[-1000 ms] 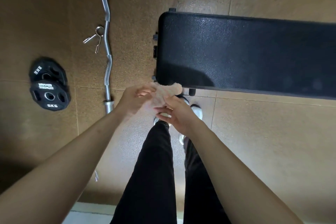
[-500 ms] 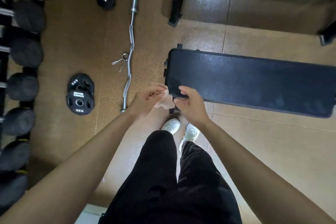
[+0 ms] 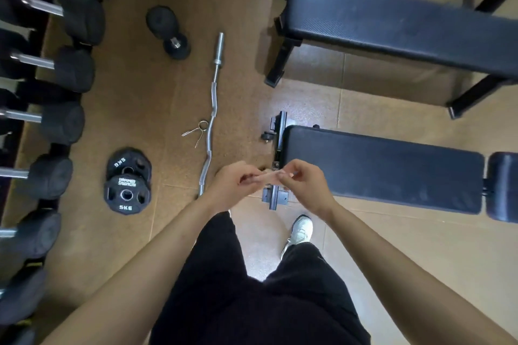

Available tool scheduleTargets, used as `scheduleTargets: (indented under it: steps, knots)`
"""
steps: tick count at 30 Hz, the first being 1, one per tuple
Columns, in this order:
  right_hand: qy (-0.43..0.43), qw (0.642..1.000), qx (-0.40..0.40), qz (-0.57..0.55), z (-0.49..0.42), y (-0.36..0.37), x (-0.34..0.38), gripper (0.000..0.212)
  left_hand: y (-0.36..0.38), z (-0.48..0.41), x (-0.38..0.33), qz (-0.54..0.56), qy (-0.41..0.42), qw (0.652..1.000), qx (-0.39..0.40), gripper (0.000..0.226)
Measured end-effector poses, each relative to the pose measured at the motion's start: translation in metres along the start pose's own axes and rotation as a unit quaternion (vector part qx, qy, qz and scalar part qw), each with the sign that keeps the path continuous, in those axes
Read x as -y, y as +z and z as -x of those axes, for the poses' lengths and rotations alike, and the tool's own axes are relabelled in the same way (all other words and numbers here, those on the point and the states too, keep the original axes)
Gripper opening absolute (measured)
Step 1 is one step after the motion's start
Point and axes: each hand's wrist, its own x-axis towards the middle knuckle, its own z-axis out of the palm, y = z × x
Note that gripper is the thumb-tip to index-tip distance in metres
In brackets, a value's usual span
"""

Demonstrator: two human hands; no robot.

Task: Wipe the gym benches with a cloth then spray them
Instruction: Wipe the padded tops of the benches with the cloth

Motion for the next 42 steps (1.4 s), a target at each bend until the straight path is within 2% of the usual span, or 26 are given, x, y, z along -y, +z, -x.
scheduleTargets:
  steps: [3,8,11,14,17,19,22,25,29,34,37,39,42]
  knots:
    - [0.030,0.997,-0.030,-0.058,-0.009,0.010,0.038,0.017,-0.047,-0.006,0.016,-0.026,-0.007,1.000,0.003,0.005]
    - [0.008,0.998,-0.054,-0.033,-0.037,0.001,0.083,0.018,-0.107,-0.035,0.021,-0.027,0.000,0.999,-0.017,0.010]
    - [-0.001,0.996,-0.086,-0.004,-0.063,-0.017,0.094,0.016,-0.130,-0.063,-0.004,-0.010,0.002,1.000,-0.010,0.006]
    - [-0.003,0.993,-0.116,0.010,-0.091,-0.041,0.094,0.014,-0.148,-0.103,-0.032,0.022,-0.006,1.000,-0.015,0.016]
    - [-0.012,0.993,-0.111,0.037,-0.124,-0.065,0.087,0.011,-0.164,-0.150,-0.063,0.019,0.002,1.000,-0.018,0.020]
    - [-0.002,0.993,-0.108,0.055,-0.147,-0.080,0.078,0.001,-0.171,-0.184,-0.083,0.007,0.000,1.000,-0.020,0.015]
    - [0.027,0.990,-0.116,0.068,-0.181,-0.104,0.071,0.016,-0.178,-0.239,-0.111,0.010,-0.013,1.000,-0.022,0.012]
    - [0.086,0.985,-0.133,0.072,-0.218,-0.131,0.075,0.014,-0.186,-0.293,-0.138,-0.009,-0.025,0.999,-0.020,0.009]
    - [0.159,0.970,-0.181,0.007,-0.279,-0.170,0.087,0.021,-0.200,-0.364,-0.169,-0.022,-0.012,0.999,-0.031,0.011]
    - [0.152,0.958,-0.225,-0.088,-0.377,-0.219,0.108,0.003,-0.222,-0.472,-0.203,-0.011,-0.013,0.999,-0.048,0.013]
    - [0.167,0.937,-0.256,-0.169,-0.445,-0.245,0.114,0.014,-0.236,-0.546,-0.213,-0.021,-0.005,0.998,-0.062,0.017]
    - [0.181,0.923,-0.269,-0.209,-0.487,-0.262,0.119,0.021,-0.243,-0.592,-0.217,-0.032,0.001,0.997,-0.075,0.009]
    - [0.176,0.914,-0.277,-0.237,-0.546,-0.283,0.123,0.019,-0.249,-0.652,-0.212,-0.055,0.016,0.994,-0.091,0.009]
